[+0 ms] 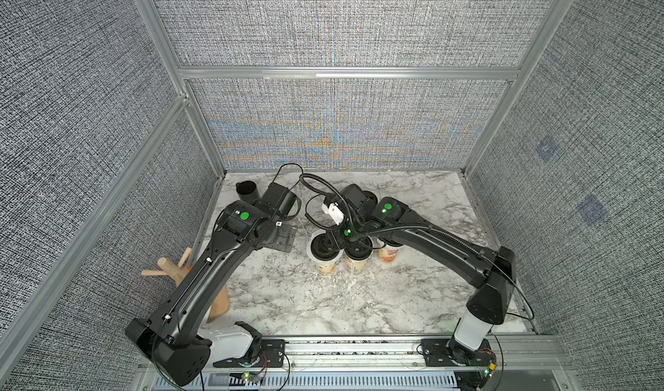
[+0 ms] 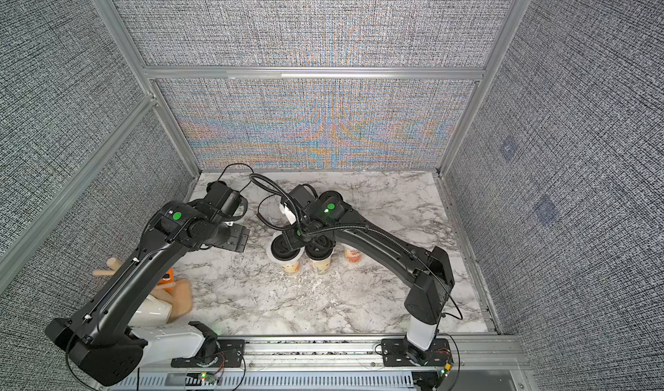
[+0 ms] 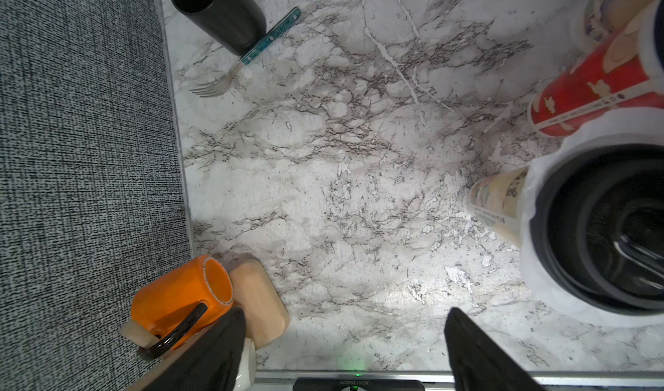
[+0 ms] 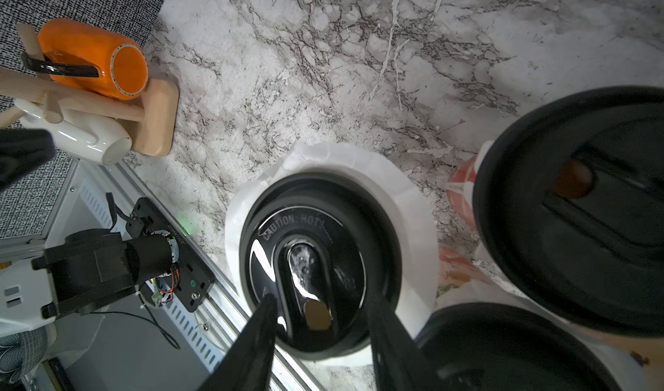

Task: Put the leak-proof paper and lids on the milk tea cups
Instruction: Adjust the cup lid on the cup.

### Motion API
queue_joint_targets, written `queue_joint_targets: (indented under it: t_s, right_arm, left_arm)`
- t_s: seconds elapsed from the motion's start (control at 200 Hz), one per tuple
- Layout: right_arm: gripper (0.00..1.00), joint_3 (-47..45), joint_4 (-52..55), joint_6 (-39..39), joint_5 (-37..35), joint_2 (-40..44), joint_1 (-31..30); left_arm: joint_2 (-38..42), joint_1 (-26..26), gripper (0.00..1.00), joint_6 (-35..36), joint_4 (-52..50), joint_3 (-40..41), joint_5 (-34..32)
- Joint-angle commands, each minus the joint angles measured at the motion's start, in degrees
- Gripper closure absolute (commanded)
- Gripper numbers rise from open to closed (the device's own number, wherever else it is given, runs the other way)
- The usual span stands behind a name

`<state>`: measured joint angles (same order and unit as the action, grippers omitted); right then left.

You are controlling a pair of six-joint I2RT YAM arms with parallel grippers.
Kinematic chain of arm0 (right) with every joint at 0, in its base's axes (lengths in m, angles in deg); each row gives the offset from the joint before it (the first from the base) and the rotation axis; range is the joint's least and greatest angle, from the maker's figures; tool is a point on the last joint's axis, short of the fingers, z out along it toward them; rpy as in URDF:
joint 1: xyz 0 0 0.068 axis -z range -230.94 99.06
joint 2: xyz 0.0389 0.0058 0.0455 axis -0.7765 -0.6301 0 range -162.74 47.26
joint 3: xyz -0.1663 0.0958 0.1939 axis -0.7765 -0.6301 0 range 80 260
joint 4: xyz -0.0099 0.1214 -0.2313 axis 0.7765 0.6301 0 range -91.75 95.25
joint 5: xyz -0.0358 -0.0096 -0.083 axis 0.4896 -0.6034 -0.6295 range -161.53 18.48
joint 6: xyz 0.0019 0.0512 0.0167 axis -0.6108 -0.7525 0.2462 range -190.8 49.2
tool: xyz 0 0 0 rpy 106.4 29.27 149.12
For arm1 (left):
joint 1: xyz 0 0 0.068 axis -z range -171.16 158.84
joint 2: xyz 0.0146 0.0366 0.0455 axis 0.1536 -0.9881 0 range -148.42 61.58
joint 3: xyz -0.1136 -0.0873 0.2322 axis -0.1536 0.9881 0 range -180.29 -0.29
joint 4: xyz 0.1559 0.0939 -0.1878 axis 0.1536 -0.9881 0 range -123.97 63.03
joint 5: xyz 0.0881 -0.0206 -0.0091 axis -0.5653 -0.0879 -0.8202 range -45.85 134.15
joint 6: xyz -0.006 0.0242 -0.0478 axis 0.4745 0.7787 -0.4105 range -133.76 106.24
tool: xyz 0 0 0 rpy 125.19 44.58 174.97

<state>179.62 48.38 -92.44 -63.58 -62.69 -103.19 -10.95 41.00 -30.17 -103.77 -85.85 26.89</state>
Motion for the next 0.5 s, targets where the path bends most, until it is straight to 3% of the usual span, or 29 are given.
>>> queue_joint_targets:
  t_s: [0.0, 0.375, 0.495]
  right_arm:
    - [0.55, 0.97, -0.41, 0.07, -0.66, -0.13, -0.12]
    - [0.53, 0.02, 1.66, -0.93, -5.44, 5.48, 1.28]
    - [0.53, -4.22, 0.89, -1.85, -6.52, 10.30, 2.99]
  left_arm:
    - [1.24, -0.06, 0.11, 3.35, 3.60, 0.82, 5.87]
    - [0.14, 0.09, 0.12, 10.58, 12.13, 2.88, 24.20]
    - [-2.66, 1.09, 0.12, 12.00, 13.16, 2.25, 26.48]
